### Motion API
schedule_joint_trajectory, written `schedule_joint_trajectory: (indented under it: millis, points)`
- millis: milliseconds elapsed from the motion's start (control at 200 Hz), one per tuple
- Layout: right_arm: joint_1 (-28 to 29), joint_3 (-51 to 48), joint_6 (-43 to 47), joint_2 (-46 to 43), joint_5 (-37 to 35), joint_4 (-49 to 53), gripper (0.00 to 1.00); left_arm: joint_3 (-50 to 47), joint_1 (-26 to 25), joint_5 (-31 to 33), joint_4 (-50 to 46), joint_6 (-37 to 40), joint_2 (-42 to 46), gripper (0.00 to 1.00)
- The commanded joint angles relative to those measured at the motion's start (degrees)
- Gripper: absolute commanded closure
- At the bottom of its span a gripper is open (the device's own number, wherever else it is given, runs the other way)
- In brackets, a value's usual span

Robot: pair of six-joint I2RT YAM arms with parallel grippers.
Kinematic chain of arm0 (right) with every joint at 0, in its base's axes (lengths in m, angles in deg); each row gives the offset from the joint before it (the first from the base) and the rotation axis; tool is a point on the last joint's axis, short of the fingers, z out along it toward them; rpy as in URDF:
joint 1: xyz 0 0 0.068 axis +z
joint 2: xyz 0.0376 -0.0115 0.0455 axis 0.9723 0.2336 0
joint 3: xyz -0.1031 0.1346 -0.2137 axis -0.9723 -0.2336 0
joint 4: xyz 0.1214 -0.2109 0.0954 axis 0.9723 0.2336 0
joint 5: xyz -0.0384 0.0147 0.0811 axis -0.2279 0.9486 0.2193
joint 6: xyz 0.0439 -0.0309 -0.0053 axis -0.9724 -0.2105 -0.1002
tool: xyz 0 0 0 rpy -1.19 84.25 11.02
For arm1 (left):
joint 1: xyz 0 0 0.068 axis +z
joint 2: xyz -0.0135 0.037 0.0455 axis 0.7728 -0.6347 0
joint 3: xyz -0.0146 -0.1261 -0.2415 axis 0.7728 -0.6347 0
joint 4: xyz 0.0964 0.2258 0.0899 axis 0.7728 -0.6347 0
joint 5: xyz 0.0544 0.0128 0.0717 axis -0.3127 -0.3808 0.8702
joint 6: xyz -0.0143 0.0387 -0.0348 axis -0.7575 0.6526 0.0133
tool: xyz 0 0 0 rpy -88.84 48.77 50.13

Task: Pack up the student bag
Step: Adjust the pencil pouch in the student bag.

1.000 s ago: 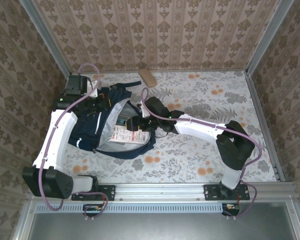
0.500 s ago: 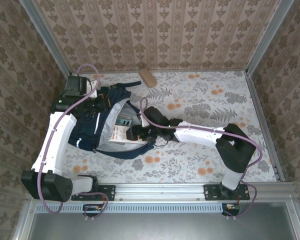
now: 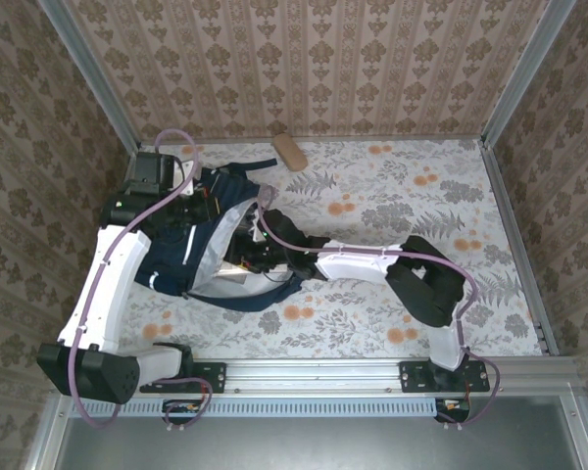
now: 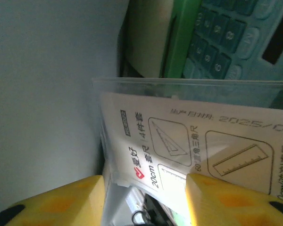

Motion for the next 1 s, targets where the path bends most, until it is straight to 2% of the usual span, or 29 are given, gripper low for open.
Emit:
schedule_joint_trajectory:
  millis: [0, 85, 210, 360, 500, 630, 690, 790, 860, 995]
  points:
    - [1.04, 3.77, -2.7, 2.67, -1.58, 3.6, 0.52, 3.8, -0.89, -3.74, 1.9, -2.17, 3.22, 1.0]
    - [1.33, 3.92, -1.45, 2.25, -4.23, 8.0, 0.5, 4.68, -0.93, -4.29, 1.43, -1.94, 3.26, 1.0]
    - [1.35, 2.51, 0.19, -0.22, -4.52, 8.08, 0.5, 3.24, -0.93, -4.65, 2.33, -2.16, 3.22, 1.0]
    - [1.15, -0.29, 4.47, -6.61, -6.25, 12.5, 0.41, 0.63, -0.93, -3.46, 3.27, -2.08, 3.22, 1.0]
    - [0.49, -4.13, 8.07, -13.24, -10.07, 20.87, 0.32, -0.8, -0.82, -2.23, 3.55, -1.67, 3.22, 1.0]
    - [-1.74, -11.0, 7.96, -16.72, -10.51, 21.01, 0.28, -1.8, -0.82, -2.66, 4.26, -1.98, 3.22, 1.0]
    - [-2.73, -13.08, 7.97, -17.45, -10.55, 19.94, 0.28, -1.95, -0.89, -2.72, 4.28, -2.0, 3.22, 1.0]
    - [-4.43, -13.29, 9.52, -16.86, -10.62, 18.38, 0.35, -2.05, -0.92, -2.72, 4.24, -1.97, 3.15, 1.0]
    - [-5.52, -11.15, 10.92, -14.84, -9.33, 16.84, 0.44, -2.1, -1.02, -3.07, 4.28, -1.9, 3.1, 1.0]
    - [-6.46, -4.25, 13.46, -10.24, -9.26, 17.68, 0.49, -2.32, -1.44, -3.42, 4.07, -1.62, 3.35, 1.0]
